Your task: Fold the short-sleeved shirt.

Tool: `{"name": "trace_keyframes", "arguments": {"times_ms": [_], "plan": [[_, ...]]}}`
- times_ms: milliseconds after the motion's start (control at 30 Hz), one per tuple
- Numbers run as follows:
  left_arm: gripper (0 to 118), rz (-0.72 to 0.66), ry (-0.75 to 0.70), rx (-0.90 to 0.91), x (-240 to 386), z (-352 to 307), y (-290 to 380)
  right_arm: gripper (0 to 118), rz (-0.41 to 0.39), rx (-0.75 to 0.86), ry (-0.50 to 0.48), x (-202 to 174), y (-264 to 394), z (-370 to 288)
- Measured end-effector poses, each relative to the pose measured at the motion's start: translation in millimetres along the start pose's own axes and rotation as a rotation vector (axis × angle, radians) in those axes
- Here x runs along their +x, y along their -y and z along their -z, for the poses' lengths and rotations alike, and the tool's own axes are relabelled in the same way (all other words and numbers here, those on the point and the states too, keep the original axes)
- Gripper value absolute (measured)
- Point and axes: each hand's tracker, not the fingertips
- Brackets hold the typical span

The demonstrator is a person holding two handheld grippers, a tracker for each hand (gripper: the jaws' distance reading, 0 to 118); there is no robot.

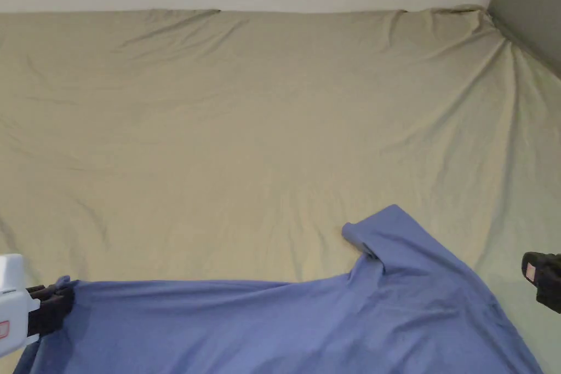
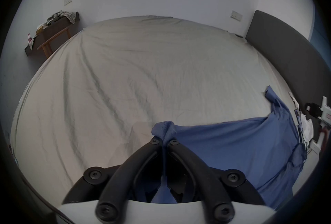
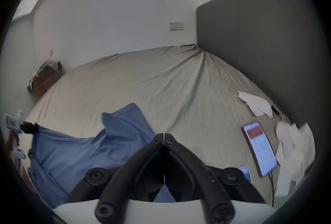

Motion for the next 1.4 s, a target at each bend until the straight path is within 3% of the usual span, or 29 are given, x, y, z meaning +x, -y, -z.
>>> {"name": "trace_keyframes", "arguments": {"times_ms": [33,100,133,167,200,267,367,400,433,500,533,567,600,700,900,1000,1133,1400], "plan": [[2,0.002,-0.003,0.006,0.2,-1.9,-0.9,22,-0.004,-0.023,-0.028,1.4,-4.0,13.7],[2,0.006,-0.007,0.014,3.4,-8.2,-1.1,107,0.05,-0.127,-0.01,1.2,-13.6,45.1],[2,0.01,-0.009,0.018,4.9,-10.5,-1.8,117,0.056,-0.175,-0.016,2.7,-13.8,58.7],[2,0.014,-0.008,0.024,6.2,-12.8,-2.8,106,0.077,-0.129,-0.093,3.4,-8.0,69.1],[2,0.016,-0.006,0.034,7.2,-15.0,-4.0,99,0.039,-0.156,-0.076,4.0,-6.9,80.4],[2,0.014,-0.002,0.039,8.5,-18.1,-5.4,96,-0.05,-0.195,0.004,-8.5,-5.7,93.7],[2,0.01,0.002,0.043,8.0,-19.3,-7.9,95,-0.199,-0.199,-0.044,-17.7,6.6,114.6],[2,0.006,0.004,0.043,7.5,-18.7,-8.5,89,-0.227,-0.225,-0.039,-24.4,5.5,120.2],[2,0.002,0.004,0.043,7.2,-18.2,-8.8,67,-0.235,-0.248,-0.031,-24.6,8.8,127.1],[2,-0.001,0.002,0.038,6.2,-17.7,-7.5,8,-0.197,-0.313,-0.043,-18.2,14.5,139.3],[2,-0.003,0.002,0.035,6.1,-17.3,-7.3,5,-0.155,-0.33,-0.069,-25.4,9.5,135.8],[2,-0.005,0.003,0.034,6.1,-16.8,-6.5,4,-0.105,-0.293,-0.105,-22.1,9.7,131.9],[2,-0.006,0.002,0.032,6.1,-16.3,-5.7,4,-0.106,-0.237,-0.066,-20.6,9.3,125.1],[2,-0.015,0.001,0.03,4.9,-15.3,-2.8,4,-0.12,-0.231,-0.09,-21.7,2.9,111.4],[2,-0.052,0.005,0.05,0.2,-23.7,0.1,4,-0.067,-0.139,-0.097,-11.4,-1.4,73.1],[2,-0.057,0.002,0.068,-3.8,-38.5,6.3,4,-0.074,-0.101,-0.101,-11.2,-0.8,37.7],[2,-0.077,0.005,0.096,-10.4,-67.8,20.5,4,-0.007,-0.039,-0.115,-8.5,5.1,-21.3],[2,-0.071,0.015,0.1,-9.9,-139.5,66.3,4,-0.008,-0.031,-0.115,-16.3,42.0,-127.2]]}}
